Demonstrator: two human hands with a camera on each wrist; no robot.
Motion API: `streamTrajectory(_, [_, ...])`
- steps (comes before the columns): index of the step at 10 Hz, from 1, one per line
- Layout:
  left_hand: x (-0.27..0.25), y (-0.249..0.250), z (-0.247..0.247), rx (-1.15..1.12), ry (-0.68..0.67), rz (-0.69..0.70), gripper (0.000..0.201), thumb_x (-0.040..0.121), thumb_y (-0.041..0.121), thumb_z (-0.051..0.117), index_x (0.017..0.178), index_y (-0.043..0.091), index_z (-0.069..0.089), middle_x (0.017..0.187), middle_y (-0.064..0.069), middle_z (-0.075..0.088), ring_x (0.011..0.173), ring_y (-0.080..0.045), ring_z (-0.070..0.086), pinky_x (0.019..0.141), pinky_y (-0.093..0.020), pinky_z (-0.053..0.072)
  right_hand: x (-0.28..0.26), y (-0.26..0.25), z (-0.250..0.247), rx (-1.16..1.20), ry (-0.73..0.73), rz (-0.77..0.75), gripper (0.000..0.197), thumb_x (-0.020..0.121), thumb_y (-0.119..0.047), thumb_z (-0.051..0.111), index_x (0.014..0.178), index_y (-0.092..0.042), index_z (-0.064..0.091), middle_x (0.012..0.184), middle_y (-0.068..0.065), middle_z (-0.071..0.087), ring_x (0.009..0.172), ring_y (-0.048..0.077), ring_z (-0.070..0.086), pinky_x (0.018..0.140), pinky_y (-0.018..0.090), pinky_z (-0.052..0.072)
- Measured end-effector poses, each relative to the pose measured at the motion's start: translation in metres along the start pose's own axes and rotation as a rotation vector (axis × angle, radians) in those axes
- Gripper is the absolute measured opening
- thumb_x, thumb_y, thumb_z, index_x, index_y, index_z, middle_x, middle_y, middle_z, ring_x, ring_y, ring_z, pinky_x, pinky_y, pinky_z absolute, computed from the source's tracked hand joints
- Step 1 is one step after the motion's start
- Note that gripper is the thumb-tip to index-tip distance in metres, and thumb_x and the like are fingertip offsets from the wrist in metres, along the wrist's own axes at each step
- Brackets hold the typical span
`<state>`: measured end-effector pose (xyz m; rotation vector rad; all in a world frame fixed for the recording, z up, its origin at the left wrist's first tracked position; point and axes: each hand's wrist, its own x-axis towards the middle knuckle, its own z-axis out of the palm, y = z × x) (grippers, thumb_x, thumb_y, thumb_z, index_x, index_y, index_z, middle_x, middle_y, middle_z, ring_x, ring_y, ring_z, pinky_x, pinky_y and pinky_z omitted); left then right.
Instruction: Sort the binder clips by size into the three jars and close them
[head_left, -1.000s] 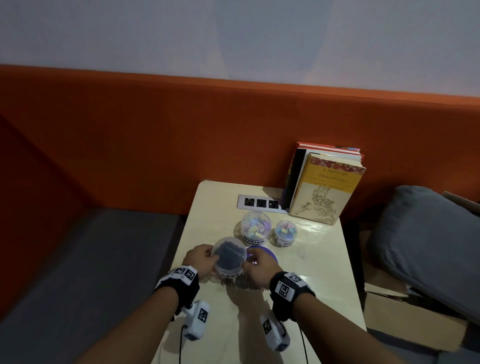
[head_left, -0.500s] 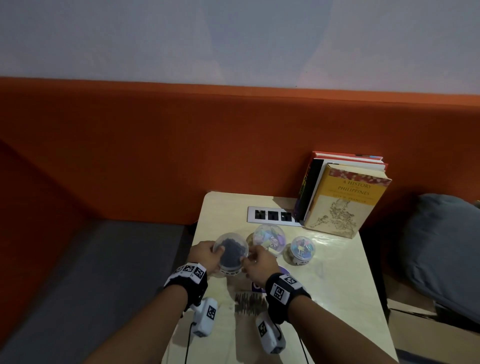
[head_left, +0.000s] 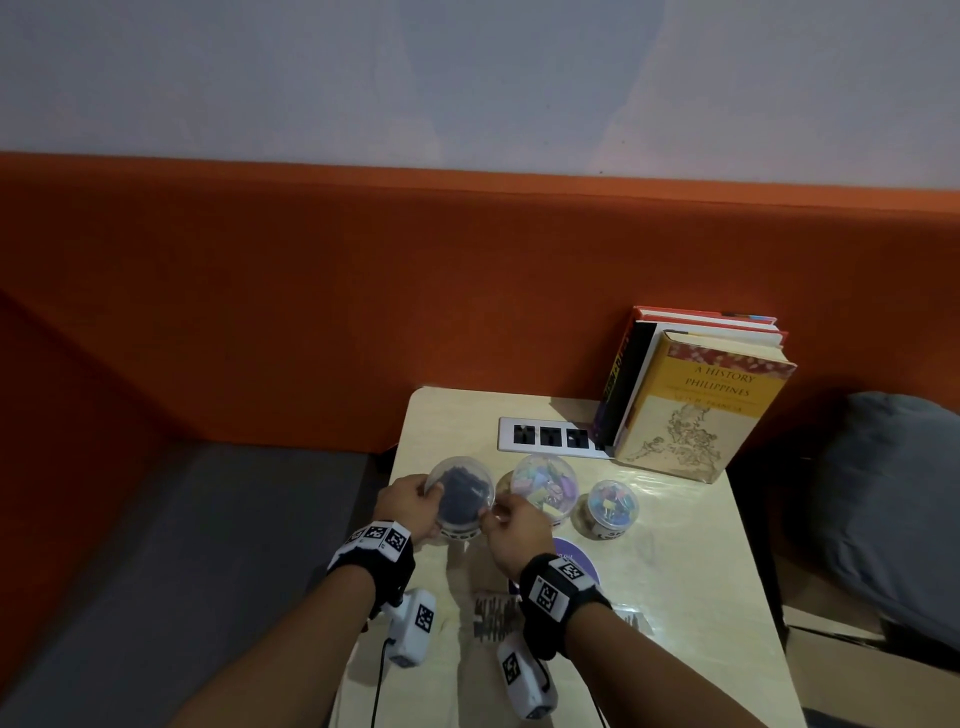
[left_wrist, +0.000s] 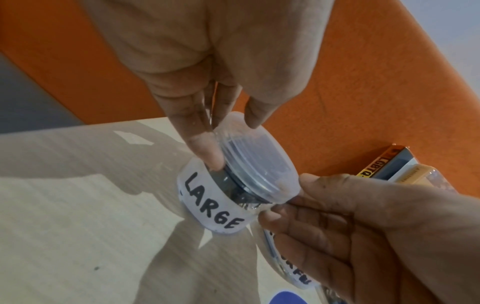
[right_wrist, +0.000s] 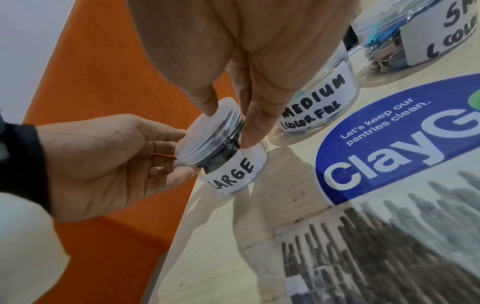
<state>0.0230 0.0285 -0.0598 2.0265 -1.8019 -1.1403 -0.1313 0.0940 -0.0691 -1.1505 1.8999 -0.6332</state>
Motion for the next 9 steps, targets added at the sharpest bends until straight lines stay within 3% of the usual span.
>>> streamTrajectory(1, [0.005, 0.000, -0.001, -0.009, 0.017, -0.001, 0.035, 0.100, 0.031, 0.048, 0.080, 0.007, 0.065, 0.074, -0.010, 0.064, 0.068, -0.025, 0.060, 0.059, -0.029, 0.043, 0.000, -0.005, 0.000, 0.003, -0.026, -0.022, 0.035, 0.097, -0.028, 0.057, 0.126, -0.009, 0.059, 0.124, 0.009, 0.066, 0.110, 0.024, 0.064, 0.094, 0.032, 0.049])
streamTrajectory(2, [0.007, 0.000, -0.001, -0.058, 0.026, -0.004, 0.034, 0.101, 0.030, 0.048, 0.085, 0.005, 0.065, 0.074, -0.010, 0.066, 0.062, -0.020, 0.065, 0.058, -0.029, 0.052, 0.001, -0.007, 0.000, 0.012, -0.041, -0.024, 0.035, 0.097, -0.026, 0.056, 0.127, -0.009, 0.058, 0.126, 0.010, 0.065, 0.111, 0.025, 0.063, 0.096, 0.036, 0.050])
streamTrajectory(3, [0.008, 0.001, -0.001, -0.100, 0.024, -0.005, 0.028, 0.101, 0.026, 0.048, 0.084, 0.012, 0.065, 0.088, -0.009, 0.070, 0.069, -0.023, 0.070, 0.069, -0.033, 0.059, 0.002, -0.009, 0.001, 0.029, -0.053, -0.018, 0.038, 0.097, -0.025, 0.055, 0.131, -0.007, 0.055, 0.129, 0.011, 0.063, 0.114, 0.026, 0.062, 0.099, 0.039, 0.049])
streamTrajectory(4, [0.008, 0.000, -0.002, -0.159, 0.032, -0.035, 0.024, 0.101, 0.025, 0.049, 0.109, 0.009, 0.066, 0.113, -0.015, 0.067, 0.079, -0.029, 0.070, 0.075, -0.034, 0.059, 0.003, -0.007, 0.002, 0.026, -0.075, -0.023, 0.038, 0.097, -0.026, 0.055, 0.132, -0.009, 0.054, 0.132, 0.010, 0.061, 0.117, 0.026, 0.060, 0.100, 0.039, 0.048])
streamTrajectory(5, [0.011, -0.005, 0.000, -0.154, 0.025, -0.033, 0.032, 0.098, 0.028, 0.050, 0.116, 0.007, 0.065, 0.114, -0.015, 0.067, 0.085, -0.032, 0.069, 0.080, -0.041, 0.059, 0.002, -0.008, 0.002, 0.007, -0.093, -0.039, 0.035, 0.097, -0.028, 0.054, 0.130, -0.014, 0.056, 0.133, 0.007, 0.061, 0.119, 0.026, 0.058, 0.100, 0.038, 0.047])
streamTrajectory(6, [0.013, -0.010, 0.005, -0.110, 0.024, -0.025, 0.028, 0.095, 0.036, 0.048, 0.094, 0.015, 0.066, 0.092, -0.011, 0.070, 0.079, -0.029, 0.068, 0.078, -0.042, 0.058, 0.001, -0.007, 0.002, -0.006, -0.092, -0.041, 0.036, 0.096, -0.028, 0.055, 0.129, -0.012, 0.056, 0.133, 0.008, 0.061, 0.121, 0.027, 0.057, 0.100, 0.037, 0.046])
streamTrajectory(7, [0.005, -0.005, 0.005, -0.022, 0.048, -0.017, 0.028, 0.100, 0.035, 0.045, 0.090, 0.014, 0.061, 0.091, -0.012, 0.066, 0.080, -0.028, 0.060, 0.073, -0.033, 0.048, 0.000, -0.006, 0.001, -0.024, -0.101, -0.011, 0.042, 0.096, -0.032, 0.056, 0.130, -0.008, 0.054, 0.137, 0.009, 0.058, 0.125, 0.028, 0.055, 0.102, 0.036, 0.045])
streamTrajectory(8, [0.006, -0.011, 0.010, 0.005, 0.074, -0.029, 0.035, 0.102, 0.036, 0.042, 0.103, 0.008, 0.063, 0.102, -0.017, 0.066, 0.090, -0.035, 0.059, 0.071, -0.031, 0.040, -0.002, 0.000, -0.002, 0.006, -0.119, -0.002, 0.049, 0.096, -0.034, 0.057, 0.138, -0.009, 0.048, 0.139, 0.008, 0.056, 0.127, 0.025, 0.053, 0.104, 0.033, 0.042])
streamTrajectory(9, [0.007, -0.020, 0.016, -0.027, 0.127, -0.086, 0.045, 0.102, 0.041, 0.039, 0.111, 0.003, 0.062, 0.105, -0.021, 0.067, 0.094, -0.040, 0.063, 0.075, -0.038, 0.051, -0.007, 0.006, -0.008, 0.119, -0.081, 0.001, 0.053, 0.094, -0.035, 0.061, 0.141, -0.017, 0.045, 0.135, 0.002, 0.058, 0.125, 0.019, 0.054, 0.104, 0.032, 0.044])
